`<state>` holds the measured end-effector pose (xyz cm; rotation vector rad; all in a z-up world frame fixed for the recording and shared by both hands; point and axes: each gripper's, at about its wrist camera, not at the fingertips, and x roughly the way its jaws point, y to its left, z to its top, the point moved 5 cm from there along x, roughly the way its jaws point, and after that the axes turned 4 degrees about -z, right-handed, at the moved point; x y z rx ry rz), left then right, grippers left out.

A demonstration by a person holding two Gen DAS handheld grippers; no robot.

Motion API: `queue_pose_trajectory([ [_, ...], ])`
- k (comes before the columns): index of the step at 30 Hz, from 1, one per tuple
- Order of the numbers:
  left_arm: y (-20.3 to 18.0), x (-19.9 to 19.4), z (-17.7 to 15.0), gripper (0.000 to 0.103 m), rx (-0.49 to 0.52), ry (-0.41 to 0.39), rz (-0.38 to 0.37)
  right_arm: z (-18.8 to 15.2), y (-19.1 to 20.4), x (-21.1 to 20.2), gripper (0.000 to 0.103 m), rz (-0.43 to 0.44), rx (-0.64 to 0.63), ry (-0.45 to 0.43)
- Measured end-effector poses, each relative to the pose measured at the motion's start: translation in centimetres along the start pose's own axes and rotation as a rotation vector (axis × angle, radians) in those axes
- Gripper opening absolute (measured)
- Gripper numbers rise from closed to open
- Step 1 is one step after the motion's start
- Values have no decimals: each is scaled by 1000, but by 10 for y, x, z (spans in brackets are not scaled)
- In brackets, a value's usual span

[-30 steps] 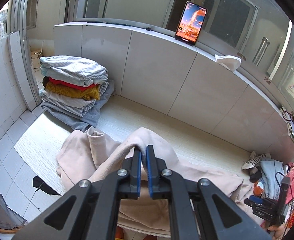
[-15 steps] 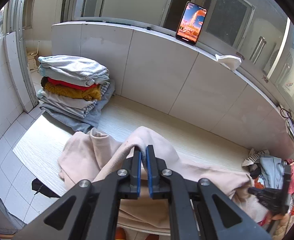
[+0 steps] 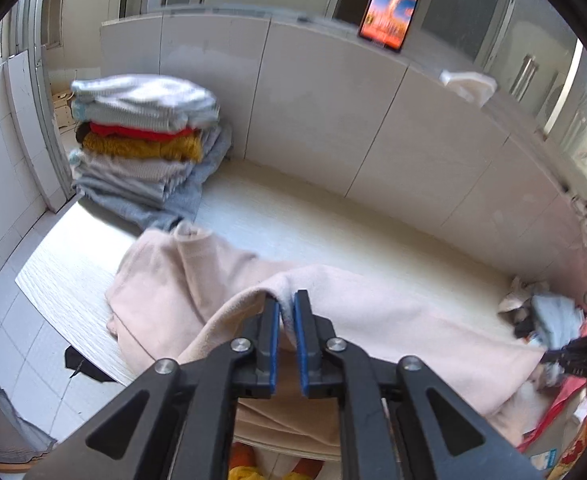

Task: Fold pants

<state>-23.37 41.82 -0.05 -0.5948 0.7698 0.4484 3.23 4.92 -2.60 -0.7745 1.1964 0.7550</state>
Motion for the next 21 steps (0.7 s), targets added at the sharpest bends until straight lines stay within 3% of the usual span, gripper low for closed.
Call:
queue_pose_trajectory([
  [4, 11, 31, -24, 17, -3, 141, 18, 17, -4, 38, 5, -152, -26, 75],
  [5, 13, 32, -29, 27, 1, 153, 22, 19, -4, 42, 6, -170, -28, 83],
  [6, 15, 30, -31, 43, 10, 152, 38, 21, -3, 42, 6, -186, -31, 84],
  [8, 21, 21, -31, 60, 23, 120, 80, 23, -3, 34, 10, -210, -32, 68],
  [12, 37, 2, -21, 62, -29, 76, 42, 24, -10, 3, 32, -286, -3, 21],
  [16, 47, 2, -10, 62, -59, 63, 30, 35, 10, -35, 33, -329, 7, -69],
  [21, 59, 19, -3, 62, -74, 97, 22, 49, 66, -47, 34, -292, -49, -121],
])
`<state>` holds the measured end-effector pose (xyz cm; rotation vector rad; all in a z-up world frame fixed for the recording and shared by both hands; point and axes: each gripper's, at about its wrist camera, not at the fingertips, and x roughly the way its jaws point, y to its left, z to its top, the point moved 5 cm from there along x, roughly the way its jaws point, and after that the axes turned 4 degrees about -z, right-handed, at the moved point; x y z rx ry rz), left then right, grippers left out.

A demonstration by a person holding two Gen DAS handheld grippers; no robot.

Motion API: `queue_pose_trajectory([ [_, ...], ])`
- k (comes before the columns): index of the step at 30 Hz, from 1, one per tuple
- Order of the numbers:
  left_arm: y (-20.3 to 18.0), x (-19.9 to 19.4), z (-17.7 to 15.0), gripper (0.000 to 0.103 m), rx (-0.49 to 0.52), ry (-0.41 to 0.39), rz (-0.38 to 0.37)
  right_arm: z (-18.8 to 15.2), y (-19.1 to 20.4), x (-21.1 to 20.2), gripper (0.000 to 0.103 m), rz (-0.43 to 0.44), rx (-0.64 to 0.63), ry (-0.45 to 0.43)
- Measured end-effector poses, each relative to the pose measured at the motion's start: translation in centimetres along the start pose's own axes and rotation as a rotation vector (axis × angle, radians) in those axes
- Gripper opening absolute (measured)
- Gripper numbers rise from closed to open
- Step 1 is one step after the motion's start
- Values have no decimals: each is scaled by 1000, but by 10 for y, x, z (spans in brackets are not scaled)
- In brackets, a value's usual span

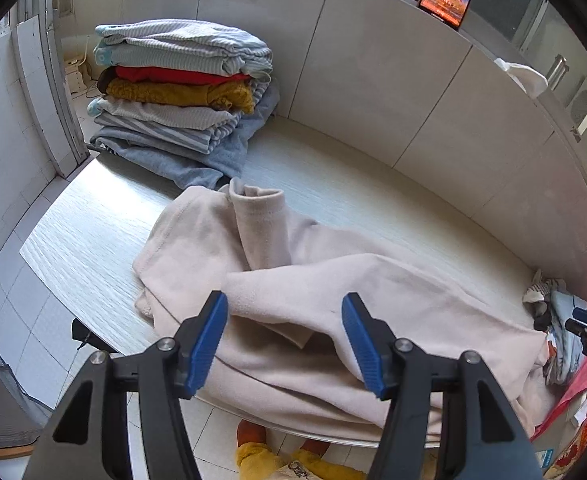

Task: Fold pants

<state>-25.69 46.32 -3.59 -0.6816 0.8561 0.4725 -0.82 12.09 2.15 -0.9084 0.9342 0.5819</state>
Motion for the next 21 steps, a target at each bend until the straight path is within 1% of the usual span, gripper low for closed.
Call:
queue_pose_trajectory([
  [1, 3, 3, 1, 62, -4, 5, 0, 2, 10, -3, 34, 1, -5, -2],
  [2, 6, 5, 1, 62, -9, 8, -3, 5, 22, -6, 34, 22, -5, -7],
  [4, 13, 8, 2, 62, -19, 17, -13, 9, 51, -9, 34, 92, -8, -10],
  [7, 23, 10, 3, 62, -32, 33, -43, 17, 101, -8, 34, 156, -44, 1],
  [10, 30, 8, 5, 62, -7, 32, -64, 26, 144, -2, 34, 223, -70, -5],
  [12, 34, 5, 5, 62, 5, 33, -55, 35, 168, 2, 34, 260, -91, -20],
  [16, 47, 0, 4, 62, -11, 34, -43, 61, 219, -10, 34, 342, -158, -69],
  [18, 54, -1, 4, 62, -22, 36, 2, 75, 241, -18, 34, 368, -199, -94],
  [21, 64, -5, 2, 62, -18, 39, 24, 95, 270, -26, 34, 395, -244, -131],
])
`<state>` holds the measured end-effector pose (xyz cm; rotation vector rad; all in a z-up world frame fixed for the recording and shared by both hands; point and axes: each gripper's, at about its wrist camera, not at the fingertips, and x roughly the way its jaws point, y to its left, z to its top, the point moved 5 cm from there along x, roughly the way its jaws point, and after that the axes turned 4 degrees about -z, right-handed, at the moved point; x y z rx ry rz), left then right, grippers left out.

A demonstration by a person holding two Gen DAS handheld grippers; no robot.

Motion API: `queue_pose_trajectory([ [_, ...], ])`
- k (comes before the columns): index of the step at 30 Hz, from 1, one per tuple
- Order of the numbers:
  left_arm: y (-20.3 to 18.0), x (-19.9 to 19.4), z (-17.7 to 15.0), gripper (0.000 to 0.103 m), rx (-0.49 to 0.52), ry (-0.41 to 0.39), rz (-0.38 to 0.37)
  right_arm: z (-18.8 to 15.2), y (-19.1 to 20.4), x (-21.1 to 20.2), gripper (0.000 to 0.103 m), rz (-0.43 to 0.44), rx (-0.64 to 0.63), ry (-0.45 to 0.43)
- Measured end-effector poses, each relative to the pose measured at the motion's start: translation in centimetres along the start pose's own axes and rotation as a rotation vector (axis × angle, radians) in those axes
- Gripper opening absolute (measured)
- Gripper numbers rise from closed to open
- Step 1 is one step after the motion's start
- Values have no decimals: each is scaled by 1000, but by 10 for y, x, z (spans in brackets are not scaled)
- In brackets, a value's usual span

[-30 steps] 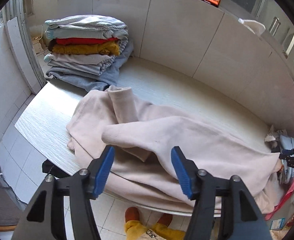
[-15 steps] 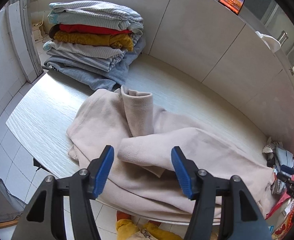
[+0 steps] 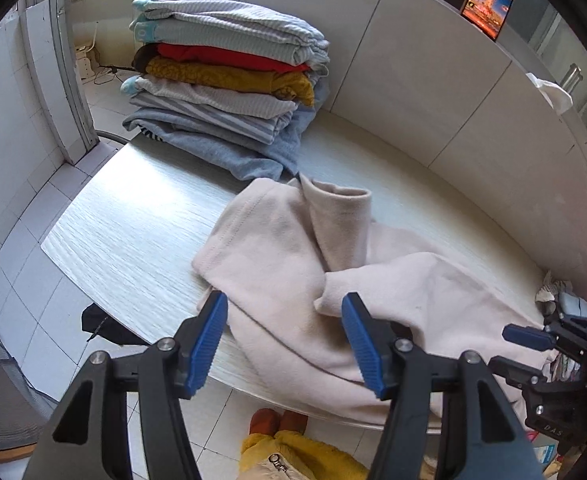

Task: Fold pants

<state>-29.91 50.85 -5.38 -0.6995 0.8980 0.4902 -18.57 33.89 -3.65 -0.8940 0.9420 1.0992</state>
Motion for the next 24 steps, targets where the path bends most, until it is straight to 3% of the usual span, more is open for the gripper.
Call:
queue_pose_trajectory([
  [3, 12, -1, 0, 62, 8, 5, 23, 26, 25, 9, 39, -2, -23, 7],
  [7, 30, 1, 4, 62, 7, 33, -18, 56, 57, 16, 53, -28, -116, -24],
  [9, 39, 4, 8, 62, 38, 59, -37, 72, 71, 26, 53, -89, -159, -28],
  [14, 58, 12, 22, 62, 114, 93, -82, 92, 85, 59, 53, -139, -166, 44],
  [15, 60, 13, 25, 62, 129, 99, -92, 94, 84, 64, 51, -147, -148, 55],
  [16, 61, 14, 27, 62, 143, 103, -99, 97, 83, 66, 35, -141, -115, 57],
  [18, 61, 15, 33, 62, 169, 107, -116, 100, 76, 61, 16, -80, 0, 54],
  [21, 54, 16, 47, 62, 211, 98, -153, 102, 61, 38, 9, -94, 122, -20],
  [24, 39, 15, 63, 62, 246, 81, -197, 97, 40, 13, 9, -91, 262, -84],
])
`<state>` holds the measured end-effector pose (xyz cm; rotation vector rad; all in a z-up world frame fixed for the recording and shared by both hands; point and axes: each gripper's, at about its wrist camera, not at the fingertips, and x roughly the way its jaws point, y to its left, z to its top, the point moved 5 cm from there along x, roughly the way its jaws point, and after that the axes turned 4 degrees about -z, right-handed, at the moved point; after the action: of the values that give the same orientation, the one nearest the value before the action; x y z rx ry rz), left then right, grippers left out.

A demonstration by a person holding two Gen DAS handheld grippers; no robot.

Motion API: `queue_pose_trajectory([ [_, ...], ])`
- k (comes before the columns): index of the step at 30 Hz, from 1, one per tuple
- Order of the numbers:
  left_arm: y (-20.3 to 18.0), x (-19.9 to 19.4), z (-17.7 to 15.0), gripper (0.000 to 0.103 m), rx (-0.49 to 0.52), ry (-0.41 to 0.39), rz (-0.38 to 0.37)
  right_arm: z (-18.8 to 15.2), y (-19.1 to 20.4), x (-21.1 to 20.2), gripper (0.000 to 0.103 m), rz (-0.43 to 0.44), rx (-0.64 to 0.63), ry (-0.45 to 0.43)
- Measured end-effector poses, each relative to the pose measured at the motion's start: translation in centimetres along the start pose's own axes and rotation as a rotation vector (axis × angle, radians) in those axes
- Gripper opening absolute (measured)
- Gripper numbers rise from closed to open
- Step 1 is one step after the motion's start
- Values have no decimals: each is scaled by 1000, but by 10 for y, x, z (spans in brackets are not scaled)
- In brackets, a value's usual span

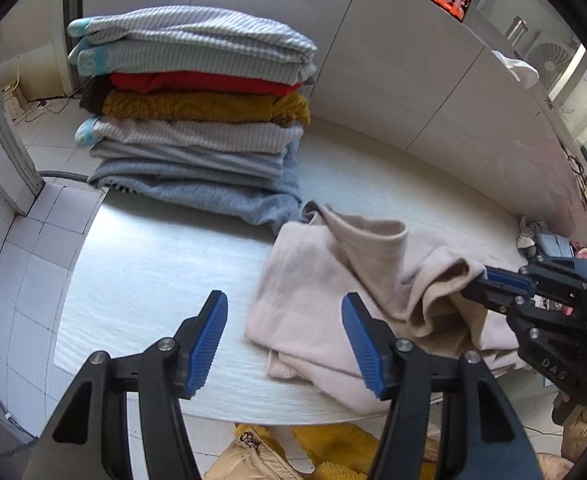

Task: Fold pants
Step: 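Grasp the pants cuff with the right gripper and fold it over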

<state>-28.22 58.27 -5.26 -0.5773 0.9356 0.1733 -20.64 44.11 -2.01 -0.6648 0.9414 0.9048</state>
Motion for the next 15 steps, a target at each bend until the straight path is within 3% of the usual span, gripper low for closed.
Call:
queue_pose_trajectory([
  [6, -50, 9, 41, 62, 114, -21, -89, -13, -60, -31, 9, -48, 308, -78],
  [8, -72, 14, 48, 62, 152, -20, -136, -19, -82, -40, 8, -33, 435, -95],
  [11, -99, 31, 49, 62, 195, 20, -187, -28, -103, -45, 9, -36, 523, -88],
  [13, -108, 47, 45, 62, 234, 56, -167, -34, -108, -45, 9, -41, 553, -75],
  [15, -104, 59, 35, 62, 274, 82, -67, -38, -110, -42, 9, -26, 583, -62],
])
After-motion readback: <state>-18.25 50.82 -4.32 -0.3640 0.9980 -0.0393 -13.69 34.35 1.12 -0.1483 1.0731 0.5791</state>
